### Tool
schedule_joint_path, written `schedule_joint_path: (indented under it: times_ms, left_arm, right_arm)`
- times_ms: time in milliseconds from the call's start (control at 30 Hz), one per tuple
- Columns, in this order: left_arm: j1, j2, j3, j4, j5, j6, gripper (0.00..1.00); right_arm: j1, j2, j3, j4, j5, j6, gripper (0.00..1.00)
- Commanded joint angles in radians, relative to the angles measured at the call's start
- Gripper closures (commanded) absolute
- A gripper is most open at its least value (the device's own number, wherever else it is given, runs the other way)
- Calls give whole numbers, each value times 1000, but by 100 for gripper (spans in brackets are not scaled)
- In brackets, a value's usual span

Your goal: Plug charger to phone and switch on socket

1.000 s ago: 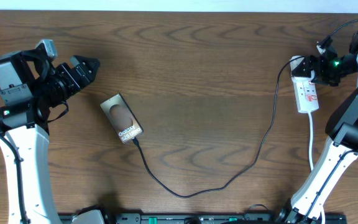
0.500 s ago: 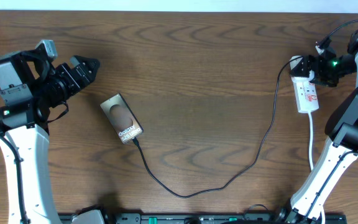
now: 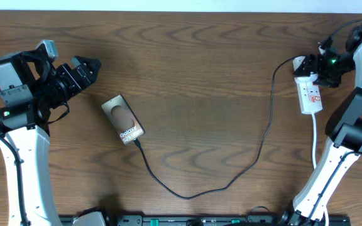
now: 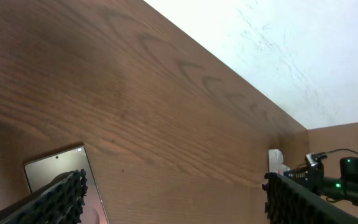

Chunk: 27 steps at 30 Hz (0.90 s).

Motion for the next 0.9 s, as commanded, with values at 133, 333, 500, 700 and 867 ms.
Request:
schedule_joint_path:
  times_ms: [133,333,500,700,867]
  left_arm:
    - [1,3,8,-5,-17,25,10]
    - [1,3,8,-6,-17,25,11]
    - [1,3,8,-9,-17,25,11]
    - [1,3,8,-10,-21,25,11]
    - [1,3,8,-41,-21,24,11]
  right_arm:
    - [-19,-13,45,-63,138,151,18]
    - [-57,-125,86,-86,141,155,16]
    - [-79,-278,87,-127,182,205,15]
    - [-68,-466,86,-220,219,273,1]
    - [-54,-622,86,-349,203,486,1]
